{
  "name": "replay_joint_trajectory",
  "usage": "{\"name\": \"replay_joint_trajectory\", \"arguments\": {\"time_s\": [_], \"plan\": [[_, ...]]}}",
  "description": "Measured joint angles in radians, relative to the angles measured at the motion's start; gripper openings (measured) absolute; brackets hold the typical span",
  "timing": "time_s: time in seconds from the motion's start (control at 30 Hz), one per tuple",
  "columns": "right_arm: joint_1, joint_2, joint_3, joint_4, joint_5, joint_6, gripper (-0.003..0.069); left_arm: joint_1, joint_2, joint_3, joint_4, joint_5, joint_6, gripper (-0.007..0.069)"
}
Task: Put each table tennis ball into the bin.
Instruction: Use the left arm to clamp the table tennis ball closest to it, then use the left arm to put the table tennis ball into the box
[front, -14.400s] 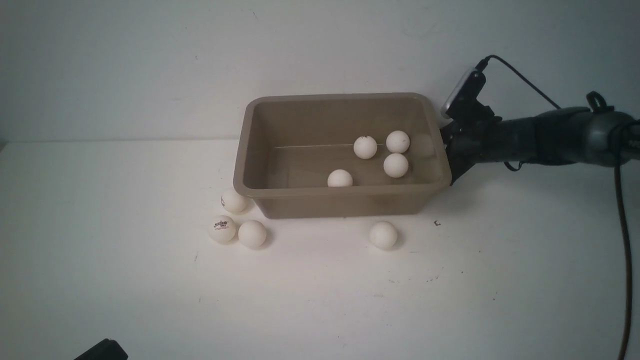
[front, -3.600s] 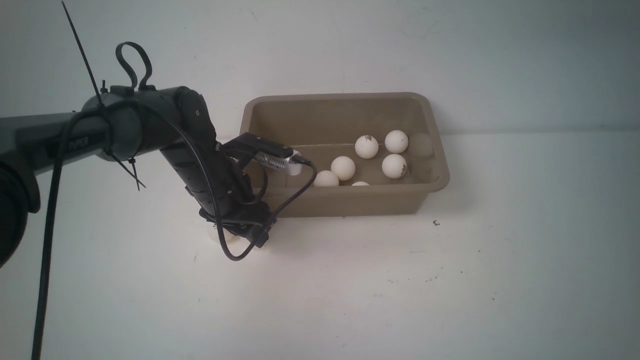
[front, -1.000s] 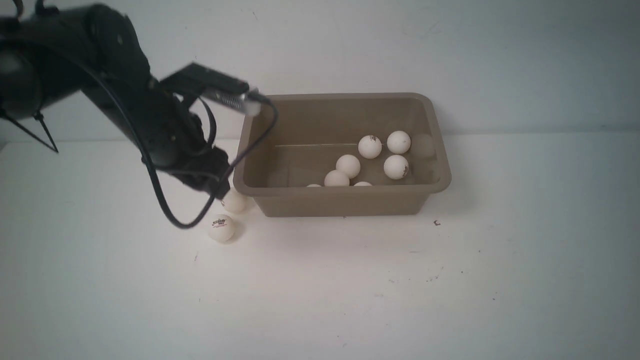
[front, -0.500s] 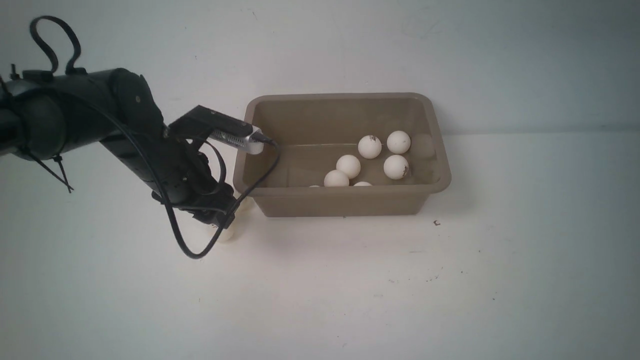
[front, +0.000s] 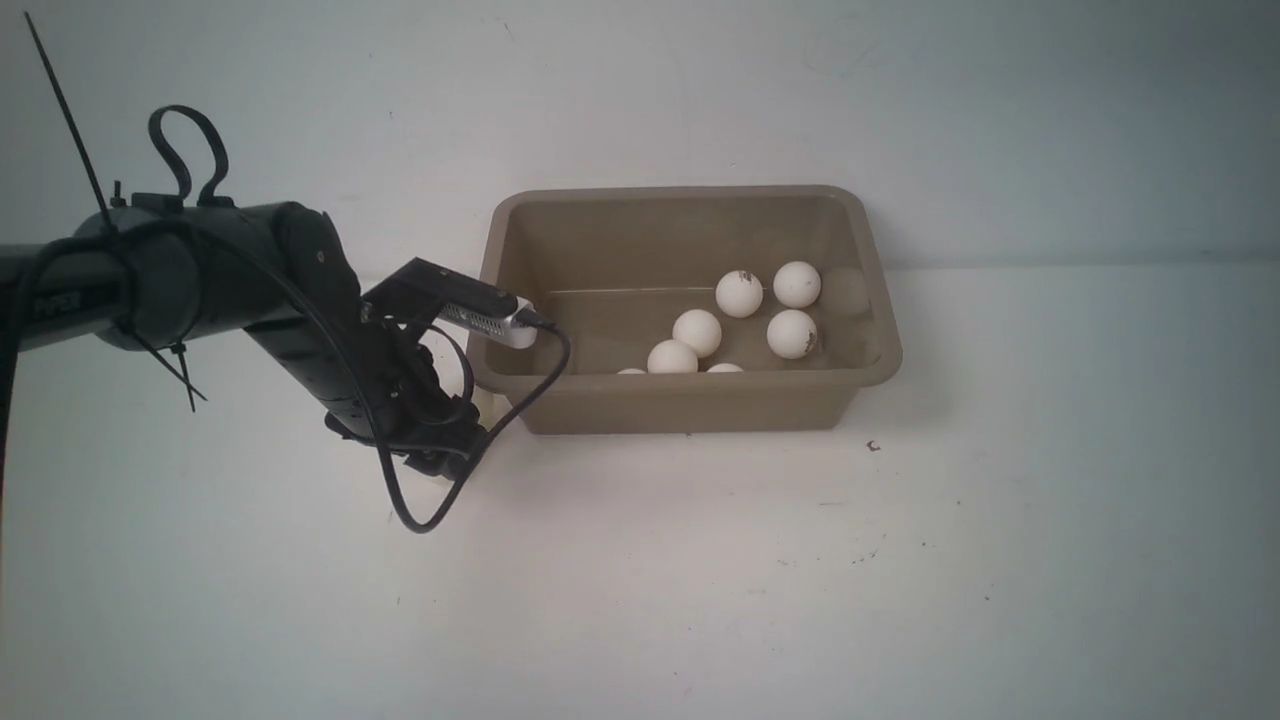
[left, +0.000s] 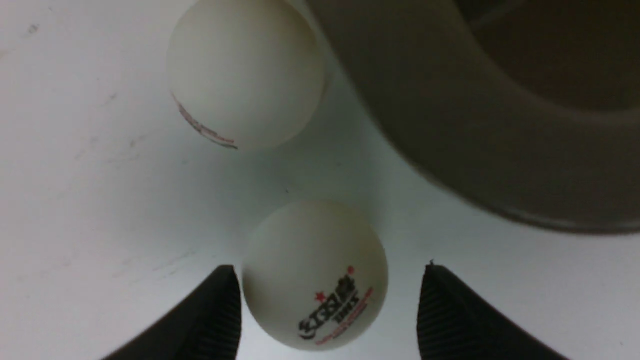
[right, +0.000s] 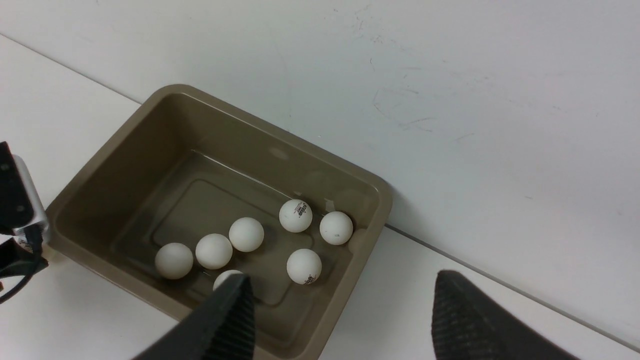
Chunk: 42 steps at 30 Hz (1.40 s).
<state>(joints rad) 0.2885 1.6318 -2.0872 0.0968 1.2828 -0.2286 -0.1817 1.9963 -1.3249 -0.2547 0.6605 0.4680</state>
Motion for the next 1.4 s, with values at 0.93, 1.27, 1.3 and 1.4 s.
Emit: {"name": "replay_joint_trajectory", "arguments": {"time_s": [0.93, 1.27, 1.3, 1.4], "plan": [[0.0, 0.0, 0.0, 0.004, 0.0, -0.004, 0.044, -0.071, -0.267, -0.037, -0.026, -0.149, 0.089, 0.0349], [0.0, 0.0, 0.0, 0.004, 0.0, -0.004, 0.044, -0.129, -0.014, -0.169, -0.046, -0.141, 0.106, 0.0349], [0.0, 0.0, 0.0, 0.004, 0.0, -0.004, 0.044, -0.129, 0.003, -0.181, -0.047, -0.141, 0.106, 0.0349], [0.0, 0.0, 0.0, 0.004, 0.0, -0.004, 0.044, -0.129, 0.035, -0.214, -0.048, -0.141, 0.106, 0.0386]]}}
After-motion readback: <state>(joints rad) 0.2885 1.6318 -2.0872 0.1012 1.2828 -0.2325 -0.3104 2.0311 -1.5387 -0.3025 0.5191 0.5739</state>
